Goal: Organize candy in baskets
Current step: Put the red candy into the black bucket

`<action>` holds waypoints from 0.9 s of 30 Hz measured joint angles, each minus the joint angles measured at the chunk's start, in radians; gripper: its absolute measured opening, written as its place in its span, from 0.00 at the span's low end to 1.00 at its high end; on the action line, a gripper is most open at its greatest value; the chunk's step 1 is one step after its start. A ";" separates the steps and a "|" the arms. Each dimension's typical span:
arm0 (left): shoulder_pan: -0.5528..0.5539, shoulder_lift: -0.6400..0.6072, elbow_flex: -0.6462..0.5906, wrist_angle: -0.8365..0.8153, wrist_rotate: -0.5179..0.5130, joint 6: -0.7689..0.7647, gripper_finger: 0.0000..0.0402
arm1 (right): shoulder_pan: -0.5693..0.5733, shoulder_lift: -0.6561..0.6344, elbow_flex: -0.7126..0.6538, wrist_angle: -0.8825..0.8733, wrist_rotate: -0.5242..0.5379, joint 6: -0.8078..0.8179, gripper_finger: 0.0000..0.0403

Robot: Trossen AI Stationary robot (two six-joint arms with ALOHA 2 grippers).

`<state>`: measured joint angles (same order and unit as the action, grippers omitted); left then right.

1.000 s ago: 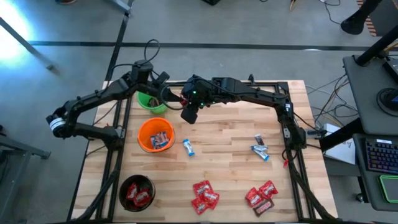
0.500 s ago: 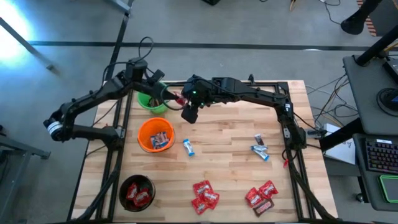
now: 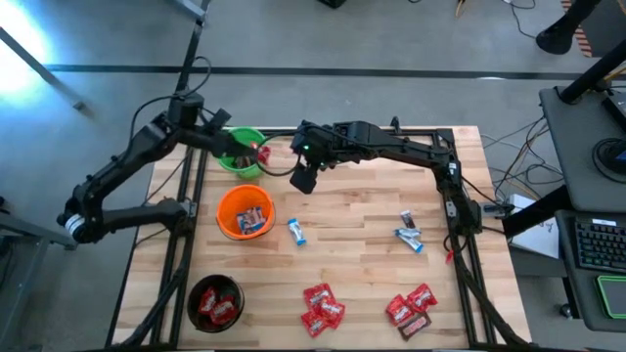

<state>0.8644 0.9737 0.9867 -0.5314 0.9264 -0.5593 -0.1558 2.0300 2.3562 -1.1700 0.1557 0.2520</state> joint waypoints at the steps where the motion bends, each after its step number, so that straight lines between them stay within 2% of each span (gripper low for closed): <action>1: 0.002 -0.009 0.000 -0.007 0.000 0.000 0.00 | 0.000 0.000 0.000 -0.004 0.005 0.019 0.56; 9: 0.003 -0.055 0.000 -0.102 -0.012 0.002 0.00 | -0.002 0.000 0.000 -0.004 0.005 0.093 0.56; 14: 0.003 -0.118 0.000 -0.337 -0.037 0.049 0.00 | -0.002 0.000 0.000 -0.010 0.005 0.095 0.56; 19: -0.004 -0.233 0.000 -0.565 -0.120 0.062 0.00 | 0.002 0.000 0.000 -0.064 0.003 0.138 0.56; 24: -0.045 -0.372 0.000 -0.668 -0.238 -0.029 0.00 | 0.015 0.000 0.000 -0.140 0.003 0.177 0.56; 27: -0.080 -0.445 0.001 -0.674 -0.253 -0.119 0.00 | 0.032 0.000 0.000 -0.141 0.002 0.198 0.56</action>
<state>0.7845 0.5291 0.9874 -1.2050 0.6736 -0.6785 -0.1240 2.0300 2.3562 -1.3114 0.1574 0.4501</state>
